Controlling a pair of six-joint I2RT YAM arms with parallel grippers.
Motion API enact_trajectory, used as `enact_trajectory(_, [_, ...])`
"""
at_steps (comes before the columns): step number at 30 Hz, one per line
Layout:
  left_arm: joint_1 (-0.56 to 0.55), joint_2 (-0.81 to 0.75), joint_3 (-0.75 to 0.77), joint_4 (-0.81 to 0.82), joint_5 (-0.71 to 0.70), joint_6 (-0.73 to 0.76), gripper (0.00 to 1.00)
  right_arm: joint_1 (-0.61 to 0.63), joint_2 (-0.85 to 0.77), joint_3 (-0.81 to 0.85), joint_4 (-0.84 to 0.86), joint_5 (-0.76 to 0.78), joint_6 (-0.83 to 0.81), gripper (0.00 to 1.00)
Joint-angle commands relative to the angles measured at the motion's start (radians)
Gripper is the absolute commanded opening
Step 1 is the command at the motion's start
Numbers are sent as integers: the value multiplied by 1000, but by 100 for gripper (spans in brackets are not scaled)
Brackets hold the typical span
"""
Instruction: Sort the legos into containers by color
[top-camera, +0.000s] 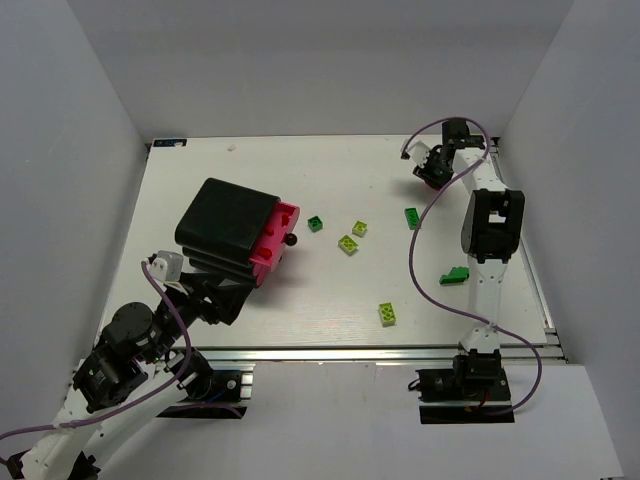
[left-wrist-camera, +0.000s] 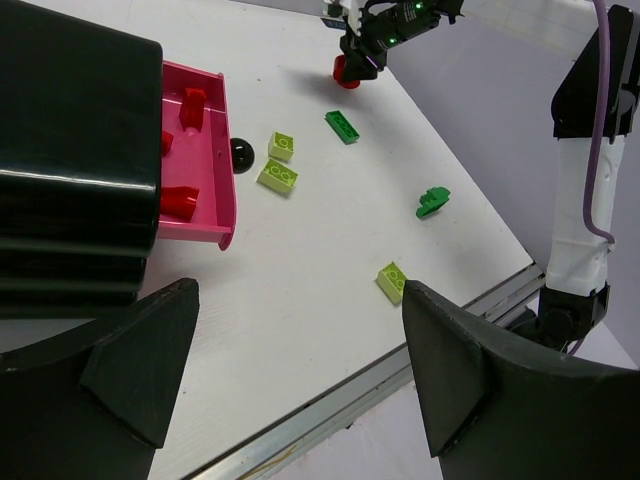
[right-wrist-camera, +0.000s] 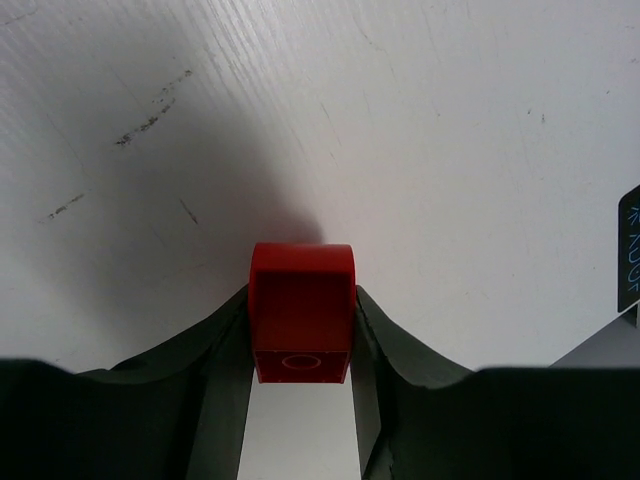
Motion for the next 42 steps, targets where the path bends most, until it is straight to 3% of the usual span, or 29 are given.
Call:
enact_trajectory(1, [3,14,1,5,-6,-1,92,-13,-102,-26,-31,-68,-10,0])
enact_trajectory(4, [3,13,1,7,-2,0,92,-10,-264,-141,-28,-200,56,0])
enact_trajectory(7, [3,11,0,10,6,3,92,-10,-407,-188,-154,-431,105,0])
enact_trajectory(8, [3,11,0,10,8,5,92,-13,-454,-187,-212,-587,99,0])
enact_trajectory(12, [3,8,-2,13,18,8,92,0,-540,-201,-632,-953,-170,0])
enact_trajectory(14, [3,5,-2,17,23,13,92,22,-660,-367,-633,-1066,-238,0])
enact_trajectory(17, [3,8,-2,19,29,13,92,92,-769,-513,-631,-1070,-400,0])
enact_trajectory(25, [3,8,-3,22,38,17,92,224,-778,-468,-633,-1127,-334,0])
enact_trajectory(31, [3,-9,-3,21,32,14,92,416,-737,-388,-578,-1116,-256,0])
enact_trajectory(36, [3,-26,-3,18,21,11,92,555,-729,-408,-186,-900,183,0])
enact_trajectory(38, [3,-32,-3,14,15,8,92,624,-745,-443,8,-773,269,0])
enact_trajectory(42, [3,-46,-3,14,9,5,92,700,-711,-402,139,-589,355,0])
